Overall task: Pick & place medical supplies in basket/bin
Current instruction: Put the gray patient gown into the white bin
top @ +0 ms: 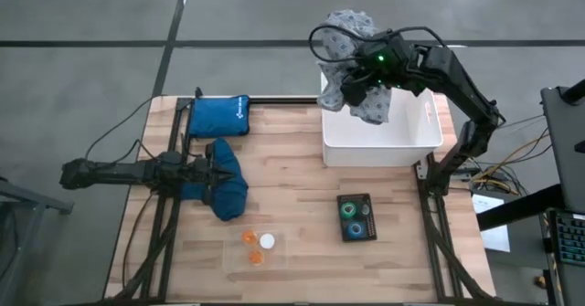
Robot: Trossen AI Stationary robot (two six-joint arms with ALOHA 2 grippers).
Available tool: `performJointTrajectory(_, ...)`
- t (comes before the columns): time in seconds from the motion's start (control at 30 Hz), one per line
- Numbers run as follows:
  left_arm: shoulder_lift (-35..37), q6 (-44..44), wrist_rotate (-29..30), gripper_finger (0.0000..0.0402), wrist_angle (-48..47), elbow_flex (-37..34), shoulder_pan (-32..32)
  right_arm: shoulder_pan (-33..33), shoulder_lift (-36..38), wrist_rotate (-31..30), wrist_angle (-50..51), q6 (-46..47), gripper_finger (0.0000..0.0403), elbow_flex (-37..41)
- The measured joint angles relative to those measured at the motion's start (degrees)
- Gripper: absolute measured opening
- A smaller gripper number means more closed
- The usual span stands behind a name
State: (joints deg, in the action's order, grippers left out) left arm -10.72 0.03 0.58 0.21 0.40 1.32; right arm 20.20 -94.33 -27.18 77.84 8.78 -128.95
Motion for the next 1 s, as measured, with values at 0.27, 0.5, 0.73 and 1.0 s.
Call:
performJointTrajectory(0.27,0.0,0.0,0.0,0.0026,0.0,0.0,0.0,4.1,0.1,0.0,0.0,2.0,0.0091,6.6)
performJointTrajectory(0.5,0.0,0.0,0.0,0.0026,0.0,0.0,0.0,6.3,0.2,0.2,-0.2,3.7,0.0091,16.1)
performJointTrajectory(0.73,0.0,0.0,0.0,0.0026,0.0,0.0,0.0,9.1,0.2,0.6,-2.6,4.8,0.0091,26.0)
performJointTrajectory(1.0,0.0,-0.2,0.0,0.0026,0.0,0.0,0.0,12.7,0.2,6.0,-8.3,4.7,0.0091,35.2)
